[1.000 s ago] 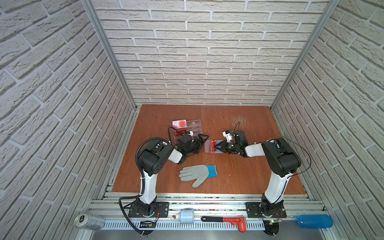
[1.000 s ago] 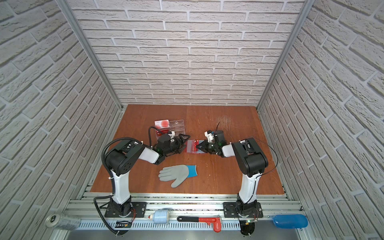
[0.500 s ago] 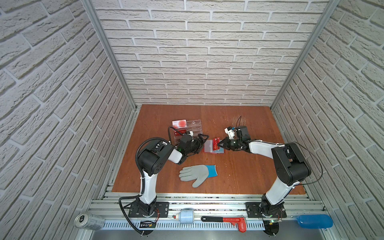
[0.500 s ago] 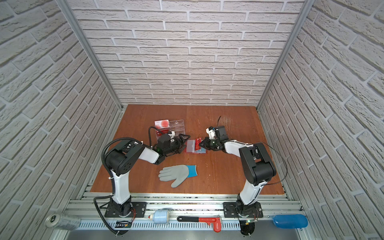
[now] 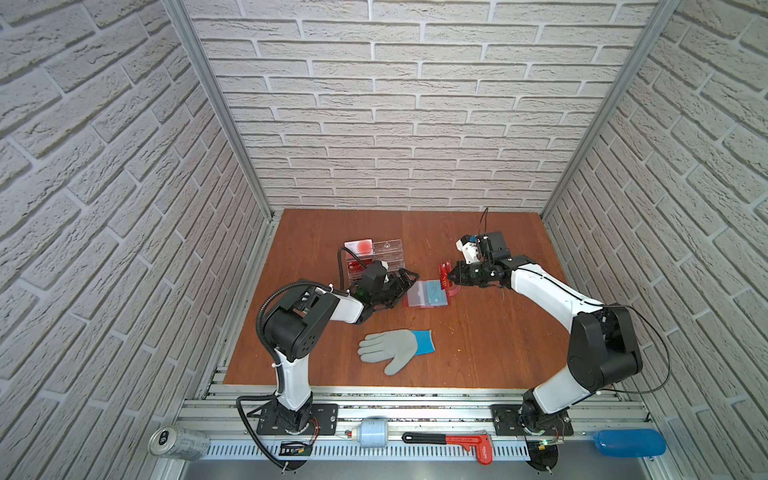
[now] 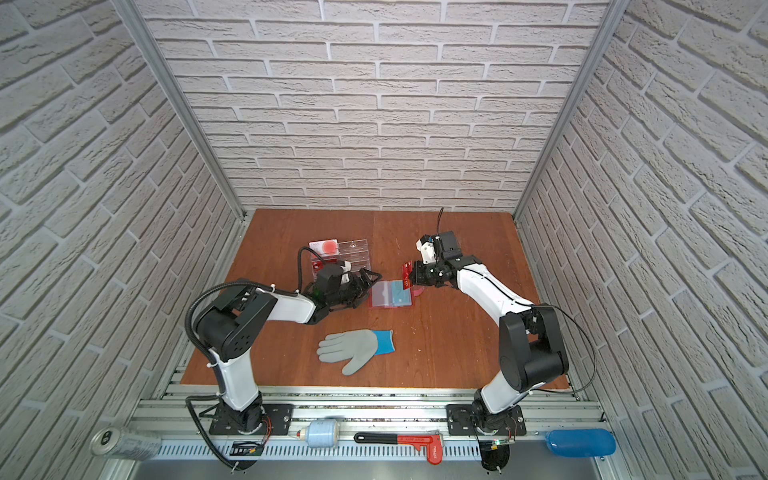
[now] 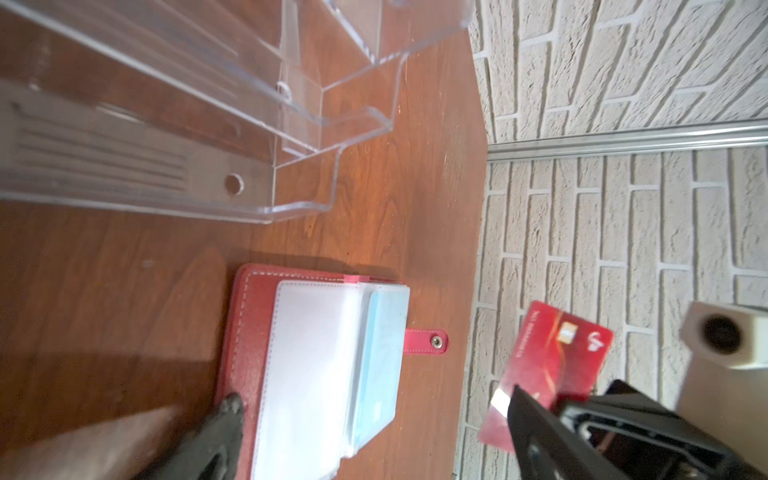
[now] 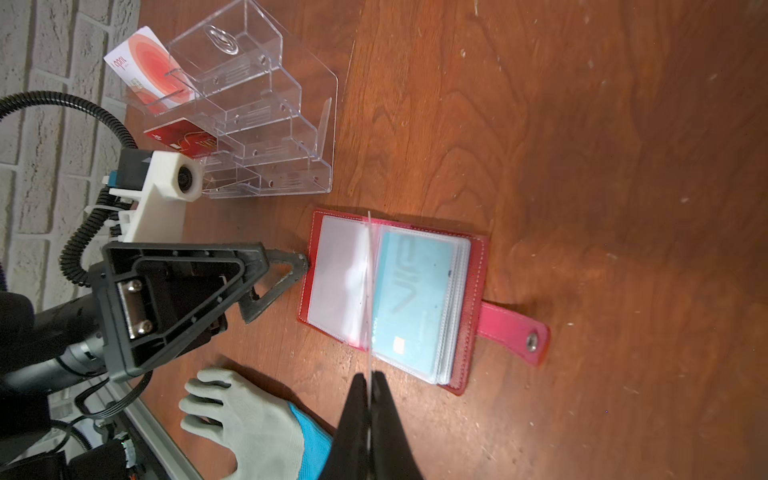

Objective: Take the credit cards out of the card holder

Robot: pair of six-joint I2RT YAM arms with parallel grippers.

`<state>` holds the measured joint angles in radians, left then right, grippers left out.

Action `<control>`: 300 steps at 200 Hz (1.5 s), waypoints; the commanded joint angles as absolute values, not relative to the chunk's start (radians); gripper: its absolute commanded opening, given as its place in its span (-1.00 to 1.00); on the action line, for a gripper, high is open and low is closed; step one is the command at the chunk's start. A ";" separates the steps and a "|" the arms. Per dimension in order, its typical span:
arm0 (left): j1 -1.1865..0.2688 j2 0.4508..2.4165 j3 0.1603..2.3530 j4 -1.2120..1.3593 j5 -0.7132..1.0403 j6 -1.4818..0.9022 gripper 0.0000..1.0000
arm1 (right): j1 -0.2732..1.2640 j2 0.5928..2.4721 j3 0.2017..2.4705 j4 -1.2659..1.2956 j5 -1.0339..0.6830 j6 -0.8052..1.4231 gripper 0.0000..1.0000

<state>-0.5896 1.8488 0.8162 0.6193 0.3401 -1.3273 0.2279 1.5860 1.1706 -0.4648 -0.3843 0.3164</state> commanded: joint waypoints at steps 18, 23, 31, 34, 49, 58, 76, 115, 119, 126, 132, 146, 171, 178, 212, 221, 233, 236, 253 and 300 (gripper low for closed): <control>-0.585 1.715 0.872 0.395 0.295 -1.166 0.96 | 0.255 1.566 1.311 -0.592 -0.305 0.192 -0.88; -0.582 1.703 0.874 0.374 0.291 -1.158 0.96 | 0.264 1.571 1.332 -0.603 -0.294 0.177 -0.88; -0.574 1.685 0.875 0.352 0.287 -1.146 0.96 | 0.277 1.582 1.367 -0.620 -0.272 0.152 -0.88; -0.571 1.676 0.875 0.344 0.287 -1.141 0.96 | 0.283 1.586 1.379 -0.627 -0.263 0.142 -0.88; -0.547 1.633 0.867 0.308 0.278 -1.123 0.97 | 0.320 1.608 1.444 -0.660 -0.210 0.084 -0.88; -0.529 1.604 0.861 0.285 0.272 -1.111 0.96 | 0.345 1.623 1.479 -0.672 -0.179 0.037 -0.89; -0.482 1.542 0.842 0.245 0.271 -1.097 0.96 | 0.398 1.659 1.540 -0.687 -0.130 -0.075 -0.88; -0.330 1.396 0.770 0.187 0.302 -1.092 0.96 | 0.472 1.754 1.663 -0.681 -0.171 -0.306 -0.89; -0.309 1.382 0.761 0.187 0.313 -1.096 0.96 | 0.478 1.763 1.674 -0.679 -0.187 -0.328 -0.89; -0.270 1.363 0.745 0.187 0.334 -1.105 0.96 | 0.486 1.780 1.697 -0.678 -0.217 -0.376 -0.89; -0.237 1.349 0.730 0.187 0.352 -1.112 0.96 | 0.496 1.794 1.714 -0.677 -0.242 -0.417 -0.89; -0.172 1.320 0.699 0.192 0.385 -1.126 0.96 | 0.514 1.822 1.742 -0.654 -0.285 -0.504 -0.89; -0.082 1.284 0.642 0.221 0.443 -1.159 0.96 | 0.544 1.896 1.848 -0.681 -0.352 -0.675 -0.89; -0.064 1.280 0.628 0.234 0.456 -1.171 0.96 | 0.551 1.928 1.899 -0.710 -0.359 -0.709 -0.89; -0.006 1.286 0.568 0.313 0.508 -1.225 0.96 | 0.579 2.145 2.205 -0.910 -0.354 -0.873 -0.89; 0.001 1.288 0.559 0.321 0.516 -1.230 0.97 | 0.585 2.195 2.290 -0.962 -0.350 -0.907 -0.89; 0.012 1.291 0.547 0.334 0.521 -1.237 0.96 | 0.595 2.273 2.399 -1.020 -0.337 -0.950 -0.89; 0.014 1.292 0.543 0.339 0.523 -1.238 0.97 | 0.599 2.289 2.421 -1.031 -0.333 -0.960 -0.89; 0.028 1.308 0.533 0.351 0.538 -1.241 0.96 | 0.621 2.345 2.487 -1.039 -0.291 -0.984 -0.89; 0.044 1.365 0.517 0.411 0.560 -1.259 0.96 | 0.666 2.432 2.543 -1.005 -0.221 -1.065 -0.89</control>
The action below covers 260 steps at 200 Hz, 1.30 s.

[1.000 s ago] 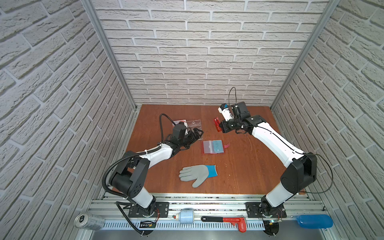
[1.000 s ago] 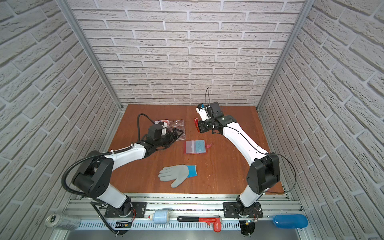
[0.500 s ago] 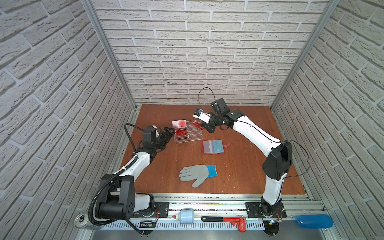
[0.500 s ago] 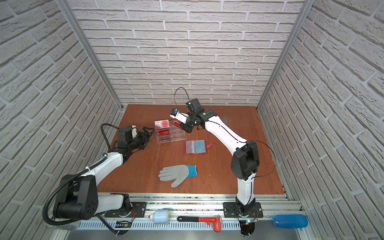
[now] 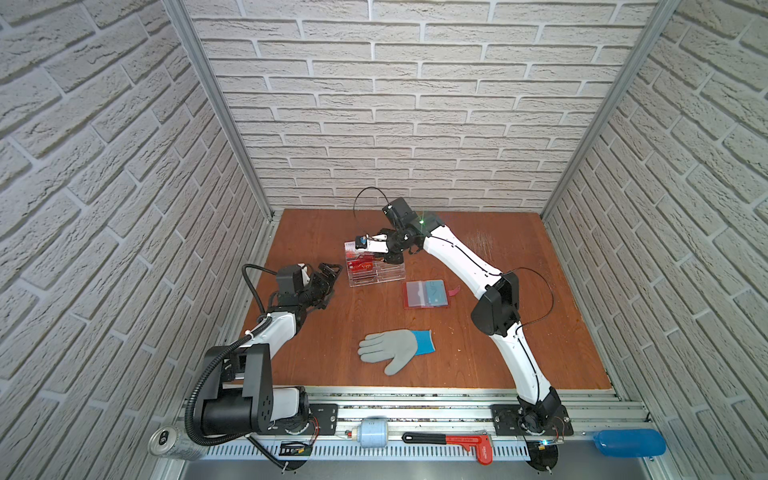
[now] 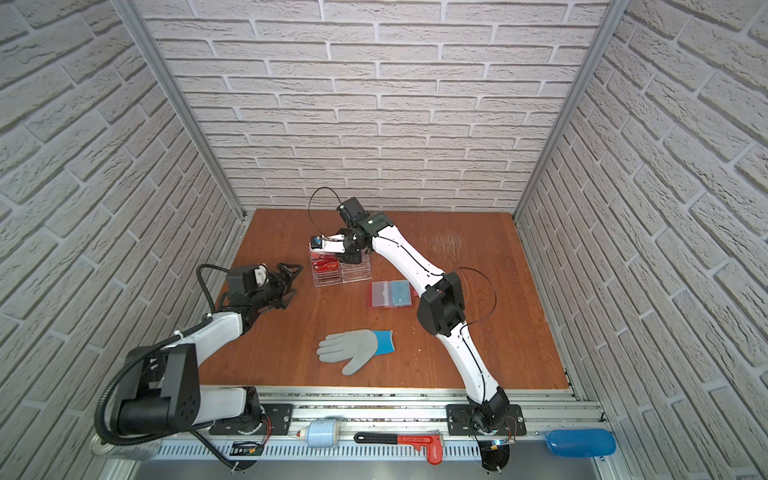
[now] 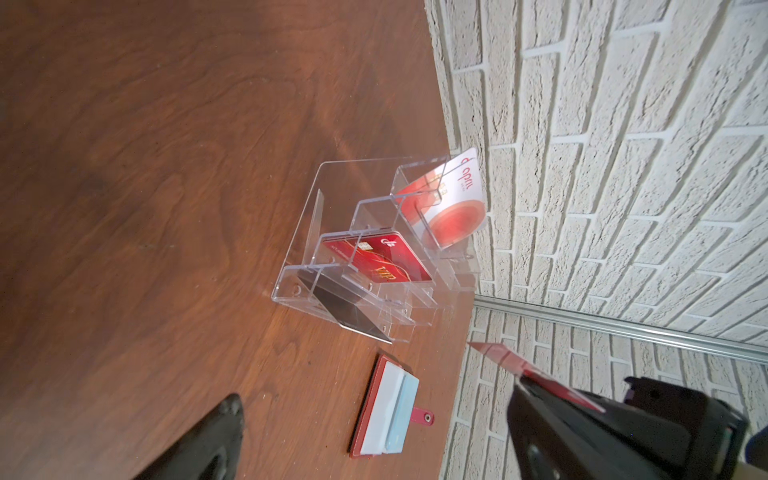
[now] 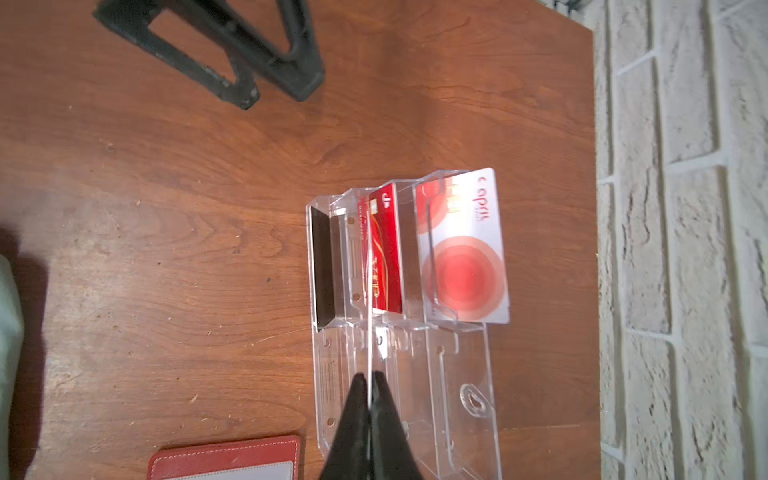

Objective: Take the credit cards out of the card holder

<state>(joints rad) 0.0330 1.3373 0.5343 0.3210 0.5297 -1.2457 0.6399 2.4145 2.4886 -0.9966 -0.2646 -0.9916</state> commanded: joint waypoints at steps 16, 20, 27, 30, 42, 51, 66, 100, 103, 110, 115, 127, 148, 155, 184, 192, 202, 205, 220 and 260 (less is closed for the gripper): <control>0.044 1.381 0.511 0.434 0.563 -1.269 0.96 | 0.679 2.460 2.549 -0.970 -0.180 -1.086 -0.89; 0.044 1.384 0.509 0.439 0.563 -1.271 0.96 | 0.680 2.467 2.553 -0.965 -0.178 -1.090 -0.89; 0.044 1.388 0.506 0.447 0.563 -1.274 0.96 | 0.684 2.480 2.562 -0.957 -0.175 -1.094 -0.89; 0.044 1.389 0.505 0.450 0.562 -1.274 0.96 | 0.684 2.486 2.566 -0.954 -0.173 -1.096 -0.90; 0.044 1.396 0.502 0.457 0.560 -1.276 0.96 | 0.688 2.505 2.582 -0.943 -0.164 -1.100 -0.90; 0.044 1.399 0.499 0.461 0.558 -1.276 0.97 | 0.690 2.517 2.586 -0.931 -0.154 -1.102 -0.90; 0.044 1.406 0.496 0.469 0.560 -1.277 0.96 | 0.688 2.530 2.589 -0.912 -0.148 -1.100 -0.89; 0.044 1.416 0.492 0.480 0.560 -1.277 0.96 | 0.688 2.557 2.597 -0.872 -0.139 -1.081 -0.89; 0.044 1.417 0.492 0.481 0.561 -1.278 0.96 | 0.688 2.559 2.599 -0.868 -0.136 -1.079 -0.90; 0.044 1.418 0.492 0.483 0.563 -1.277 0.97 | 0.688 2.564 2.603 -0.862 -0.132 -1.078 -0.89; 0.044 1.419 0.492 0.483 0.563 -1.278 0.96 | 0.687 2.570 2.607 -0.859 -0.127 -1.077 -0.90; 0.044 1.420 0.494 0.485 0.563 -1.276 0.96 | 0.688 2.581 2.617 -0.855 -0.118 -1.077 -0.90; 0.045 1.422 0.495 0.486 0.564 -1.272 0.96 | 0.687 2.592 2.624 -0.845 -0.096 -1.078 -0.89; 0.046 1.423 0.495 0.486 0.564 -1.271 0.96 | 0.688 2.593 2.624 -0.844 -0.093 -1.076 -0.89; 0.046 1.431 0.495 0.492 0.568 -1.272 0.96 | 0.688 2.600 2.622 -0.839 -0.078 -1.071 -0.89; 0.046 1.432 0.495 0.494 0.569 -1.272 0.96 | 0.689 2.602 2.623 -0.842 -0.080 -1.072 -0.89; 0.046 1.434 0.494 0.497 0.569 -1.270 0.96 | 0.690 2.605 2.622 -0.844 -0.079 -1.071 -0.89; 0.045 1.434 0.494 0.497 0.569 -1.272 0.96 | 0.692 2.605 2.623 -0.844 -0.078 -1.071 -0.89; 0.046 1.433 0.492 0.500 0.570 -1.273 0.96 | 0.698 2.609 2.623 -0.842 -0.070 -1.074 -0.89; 0.049 1.425 0.489 0.499 0.573 -1.271 0.96 | 0.701 2.613 2.622 -0.828 -0.066 -1.065 -0.89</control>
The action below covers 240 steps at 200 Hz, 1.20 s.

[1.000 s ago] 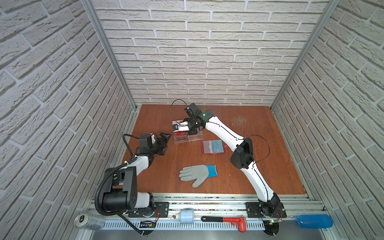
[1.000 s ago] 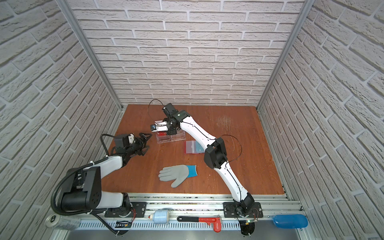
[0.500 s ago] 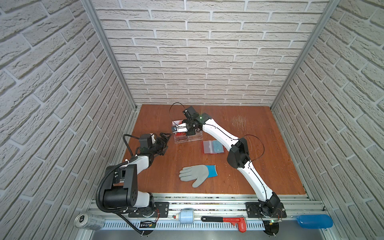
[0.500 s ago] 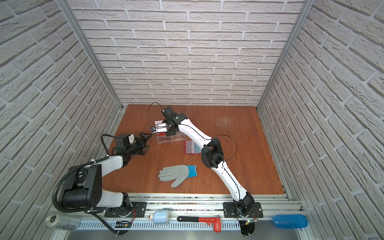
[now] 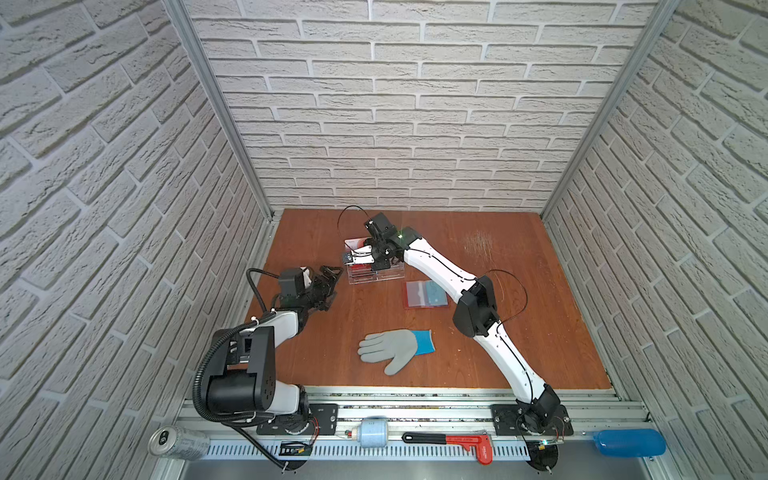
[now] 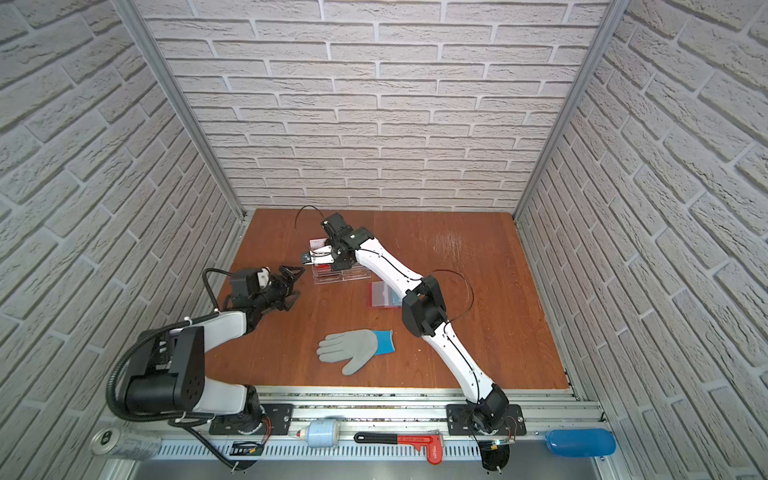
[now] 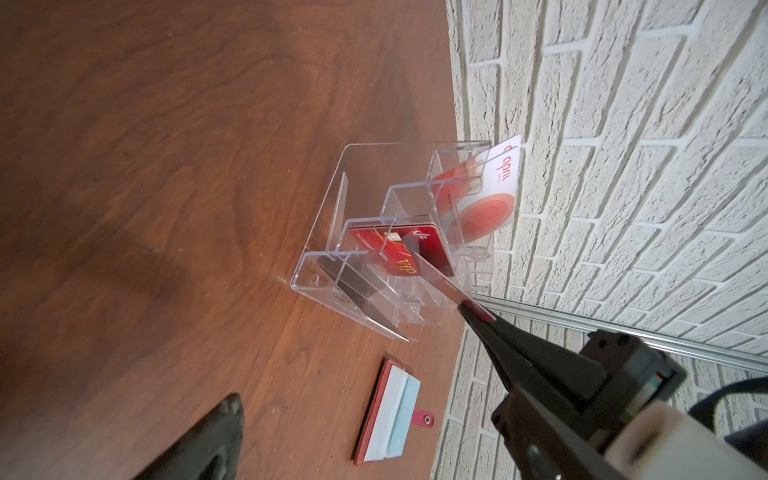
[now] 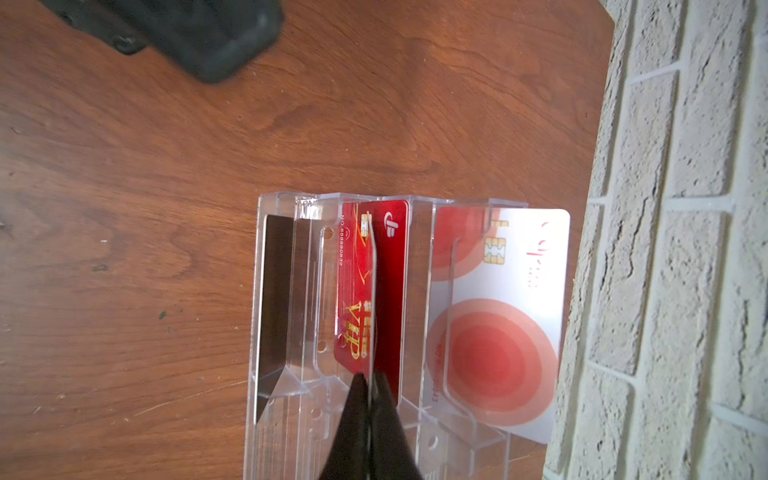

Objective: Take the credit cards out of the card holder

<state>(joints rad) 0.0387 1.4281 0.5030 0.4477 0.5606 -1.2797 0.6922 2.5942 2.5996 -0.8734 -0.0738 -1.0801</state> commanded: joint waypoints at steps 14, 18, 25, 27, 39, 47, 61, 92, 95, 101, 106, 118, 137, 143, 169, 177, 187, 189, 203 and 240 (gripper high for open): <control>0.051 1.424 0.489 0.499 0.574 -1.272 0.96 | 0.701 2.617 2.623 -0.825 -0.063 -1.059 -0.89; 0.051 1.424 0.489 0.499 0.574 -1.271 0.97 | 0.701 2.617 2.623 -0.824 -0.062 -1.058 -0.89; 0.051 1.423 0.489 0.500 0.575 -1.272 0.96 | 0.702 2.618 2.623 -0.822 -0.059 -1.055 -0.90; 0.051 1.423 0.489 0.500 0.575 -1.271 0.96 | 0.701 2.619 2.623 -0.822 -0.058 -1.055 -0.90; 0.051 1.423 0.488 0.501 0.577 -1.272 0.96 | 0.703 2.622 2.623 -0.824 -0.054 -1.053 -0.89; 0.051 1.424 0.488 0.501 0.578 -1.272 0.96 | 0.704 2.623 2.623 -0.824 -0.052 -1.049 -0.89; 0.051 1.423 0.485 0.506 0.580 -1.273 0.96 | 0.705 2.624 2.623 -0.825 -0.051 -1.041 -0.89; 0.051 1.422 0.483 0.511 0.581 -1.273 0.96 | 0.709 2.630 2.623 -0.825 -0.051 -1.031 -0.89; 0.050 1.421 0.482 0.512 0.581 -1.273 0.96 | 0.709 2.631 2.623 -0.824 -0.050 -1.030 -0.89; 0.050 1.422 0.482 0.513 0.581 -1.276 0.96 | 0.711 2.633 2.623 -0.822 -0.046 -1.029 -0.89; 0.050 1.421 0.482 0.514 0.583 -1.276 0.97 | 0.712 2.634 2.623 -0.821 -0.045 -1.028 -0.90; 0.051 1.422 0.482 0.517 0.583 -1.276 0.96 | 0.713 2.637 2.622 -0.818 -0.042 -1.025 -0.89; 0.051 1.422 0.479 0.521 0.583 -1.278 0.96 | 0.716 2.640 2.623 -0.815 -0.029 -1.022 -0.90; 0.052 1.422 0.477 0.524 0.584 -1.279 0.96 | 0.716 2.641 2.623 -0.815 -0.021 -1.022 -0.89; 0.052 1.426 0.476 0.533 0.584 -1.282 0.96 | 0.718 2.640 2.621 -0.815 -0.010 -1.014 -0.89; 0.052 1.429 0.473 0.540 0.587 -1.286 0.96 | 0.718 2.640 2.622 -0.812 -0.005 -1.011 -0.89; 0.051 1.431 0.472 0.548 0.589 -1.290 0.96 | 0.719 2.642 2.622 -0.809 0.000 -1.010 -0.89; 0.051 1.431 0.472 0.549 0.590 -1.291 0.96 | 0.719 2.643 2.622 -0.809 0.000 -1.010 -0.90; 0.052 1.431 0.471 0.551 0.592 -1.290 0.96 | 0.720 2.642 2.622 -0.806 0.001 -1.008 -0.89; 0.051 1.426 0.469 0.548 0.591 -1.290 0.96 | 0.721 2.632 2.614 -0.786 0.006 -0.998 -0.80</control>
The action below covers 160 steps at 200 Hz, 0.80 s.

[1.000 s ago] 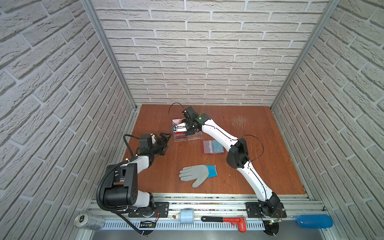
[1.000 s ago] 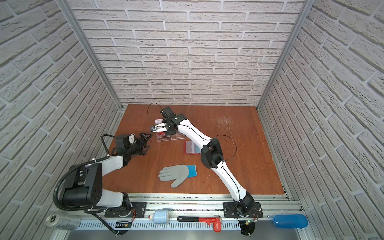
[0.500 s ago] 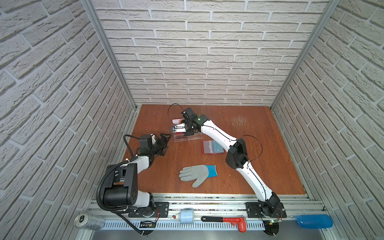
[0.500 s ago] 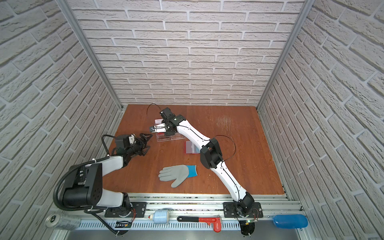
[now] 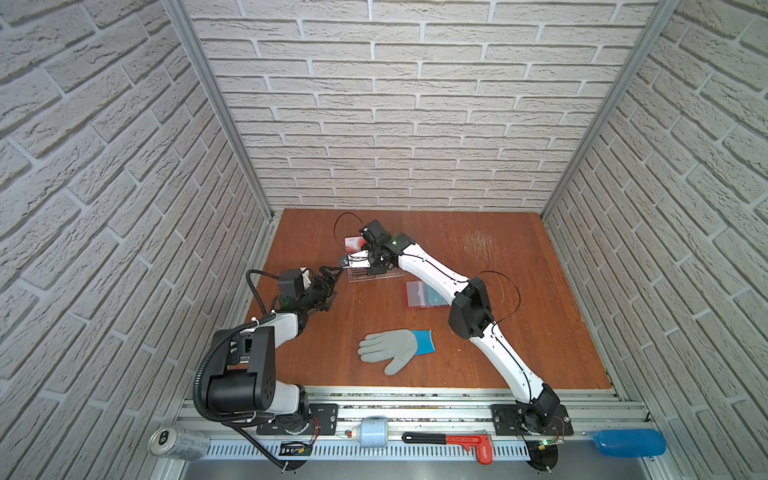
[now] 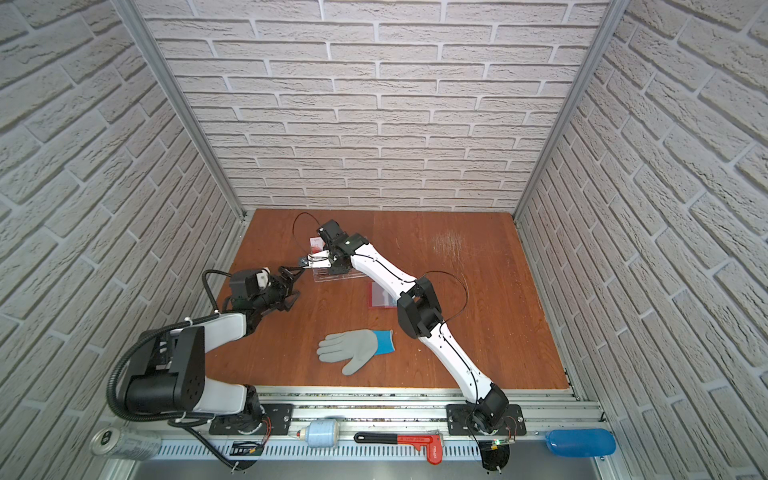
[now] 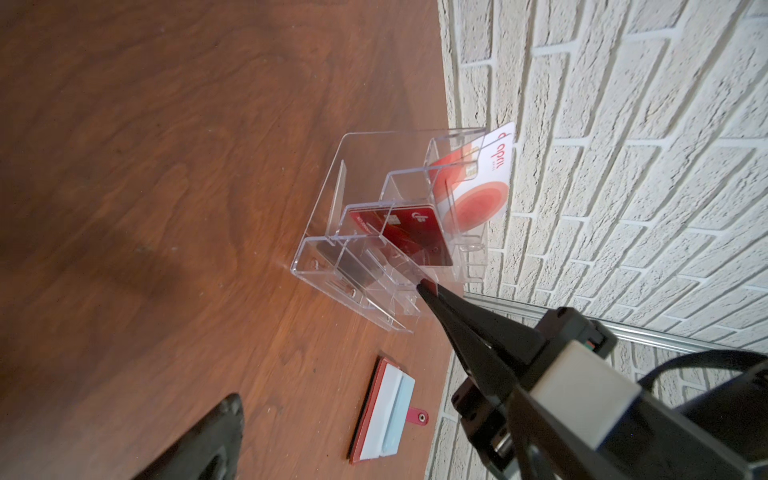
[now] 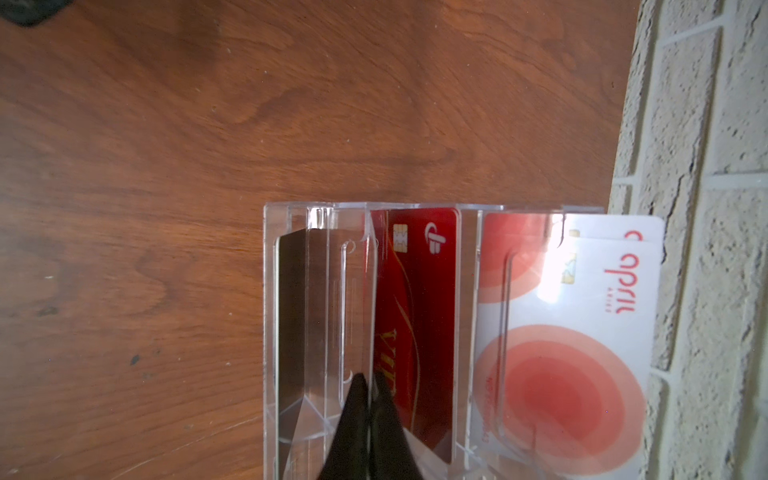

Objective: Take the credit cards out of the card holder

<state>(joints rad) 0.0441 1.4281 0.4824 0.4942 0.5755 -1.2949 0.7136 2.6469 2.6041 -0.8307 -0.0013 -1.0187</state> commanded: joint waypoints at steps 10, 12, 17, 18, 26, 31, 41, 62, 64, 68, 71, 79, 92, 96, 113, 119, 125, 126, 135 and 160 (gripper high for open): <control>0.051 1.426 0.469 0.548 0.590 -1.290 0.97 | 0.722 2.627 2.605 -0.779 0.008 -0.998 -0.75; 0.052 1.426 0.469 0.548 0.591 -1.290 0.96 | 0.723 2.626 2.603 -0.777 0.008 -0.999 -0.74; 0.052 1.427 0.469 0.548 0.591 -1.290 0.96 | 0.724 2.624 2.598 -0.773 0.009 -1.001 -0.72; 0.052 1.427 0.469 0.549 0.591 -1.290 0.96 | 0.723 2.623 2.597 -0.771 0.009 -1.000 -0.73; 0.052 1.428 0.470 0.549 0.591 -1.290 0.96 | 0.725 2.619 2.589 -0.767 0.012 -1.002 -0.70; 0.051 1.428 0.469 0.549 0.591 -1.290 0.96 | 0.727 2.617 2.586 -0.764 0.012 -1.001 -0.69; 0.051 1.430 0.469 0.551 0.591 -1.290 0.96 | 0.728 2.615 2.586 -0.762 0.014 -1.000 -0.67; 0.052 1.430 0.468 0.551 0.592 -1.290 0.96 | 0.728 2.611 2.586 -0.760 0.015 -0.995 -0.65; 0.052 1.429 0.467 0.551 0.591 -1.290 0.96 | 0.728 2.611 2.586 -0.760 0.015 -0.994 -0.65; 0.052 1.430 0.467 0.551 0.592 -1.291 0.96 | 0.729 2.610 2.585 -0.758 0.015 -0.993 -0.65; 0.052 1.430 0.467 0.549 0.592 -1.290 0.96 | 0.729 2.608 2.586 -0.758 0.016 -0.991 -0.65; 0.051 1.427 0.468 0.549 0.592 -1.290 0.96 | 0.729 2.605 2.586 -0.758 0.015 -0.986 -0.63; 0.051 1.426 0.469 0.545 0.592 -1.290 0.96 | 0.729 2.597 2.583 -0.758 0.017 -0.976 -0.62; 0.052 1.425 0.469 0.543 0.593 -1.289 0.96 | 0.729 2.592 2.580 -0.757 0.016 -0.973 -0.62; 0.052 1.419 0.472 0.537 0.591 -1.287 0.97 | 0.728 2.568 2.560 -0.756 0.007 -0.958 -0.62; 0.052 1.418 0.472 0.530 0.589 -1.283 0.96 | 0.727 2.555 2.545 -0.749 0.005 -0.952 -0.62; 0.052 1.413 0.472 0.524 0.588 -1.280 0.96 | 0.727 2.543 2.527 -0.739 0.006 -0.948 -0.61; 0.052 1.413 0.472 0.524 0.588 -1.280 0.96 | 0.727 2.540 2.524 -0.738 0.005 -0.948 -0.61; 0.052 1.408 0.472 0.517 0.588 -1.277 0.96 | 0.727 2.521 2.501 -0.729 0.005 -0.944 -0.61; 0.052 1.389 0.472 0.489 0.575 -1.261 0.96 | 0.725 2.476 2.452 -0.706 0.008 -0.916 -0.54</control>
<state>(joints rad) 0.0448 1.4242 0.4808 0.4862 0.5774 -1.2922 0.7197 2.5908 2.4851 -0.7647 0.0109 -0.9607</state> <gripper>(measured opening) 0.982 0.219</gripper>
